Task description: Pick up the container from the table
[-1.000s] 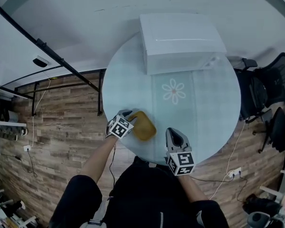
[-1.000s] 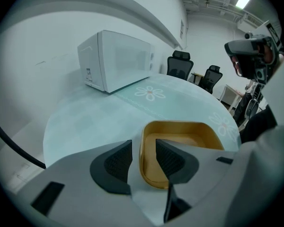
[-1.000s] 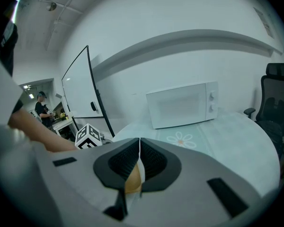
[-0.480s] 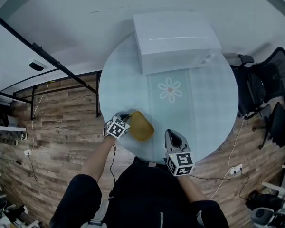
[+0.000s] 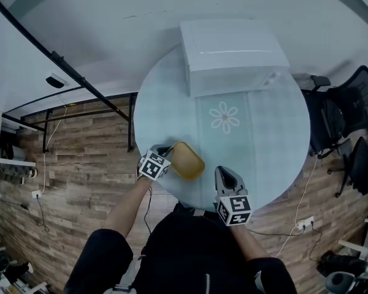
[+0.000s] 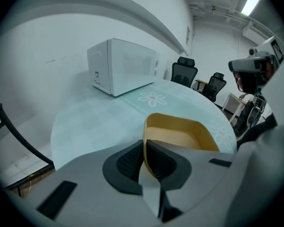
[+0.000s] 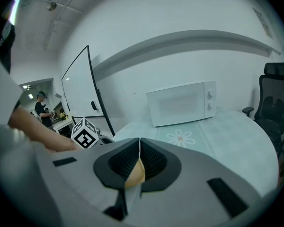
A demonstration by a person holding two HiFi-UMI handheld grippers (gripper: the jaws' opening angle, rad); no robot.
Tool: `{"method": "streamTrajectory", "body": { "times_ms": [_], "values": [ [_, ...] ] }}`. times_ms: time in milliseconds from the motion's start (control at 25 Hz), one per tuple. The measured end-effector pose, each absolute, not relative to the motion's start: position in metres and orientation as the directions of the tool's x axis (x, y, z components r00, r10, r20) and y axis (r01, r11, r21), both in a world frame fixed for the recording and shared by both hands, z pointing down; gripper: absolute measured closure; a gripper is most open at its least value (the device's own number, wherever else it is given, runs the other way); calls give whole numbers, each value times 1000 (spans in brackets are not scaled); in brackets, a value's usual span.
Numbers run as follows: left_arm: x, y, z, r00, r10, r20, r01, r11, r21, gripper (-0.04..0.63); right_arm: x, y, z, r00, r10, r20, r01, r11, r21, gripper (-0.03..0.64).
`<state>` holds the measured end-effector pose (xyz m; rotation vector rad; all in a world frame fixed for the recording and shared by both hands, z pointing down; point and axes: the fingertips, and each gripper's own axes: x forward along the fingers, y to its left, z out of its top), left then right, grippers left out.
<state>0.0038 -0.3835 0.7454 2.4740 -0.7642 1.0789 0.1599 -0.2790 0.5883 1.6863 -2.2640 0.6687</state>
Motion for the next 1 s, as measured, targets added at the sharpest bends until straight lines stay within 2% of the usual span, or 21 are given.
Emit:
{"method": "streamTrajectory", "body": {
  "times_ms": [600,1000],
  "values": [
    [-28,-388,679,551,-426,718,-665,-744,69,569,134,-283,575,-340,-839,424,-940,287,-186,592],
    [-44,-389,609,589,-502,633,-674,-737,42,569,114,-288,554,-367,-847,384,-930,322,-179,592]
  ]
}}
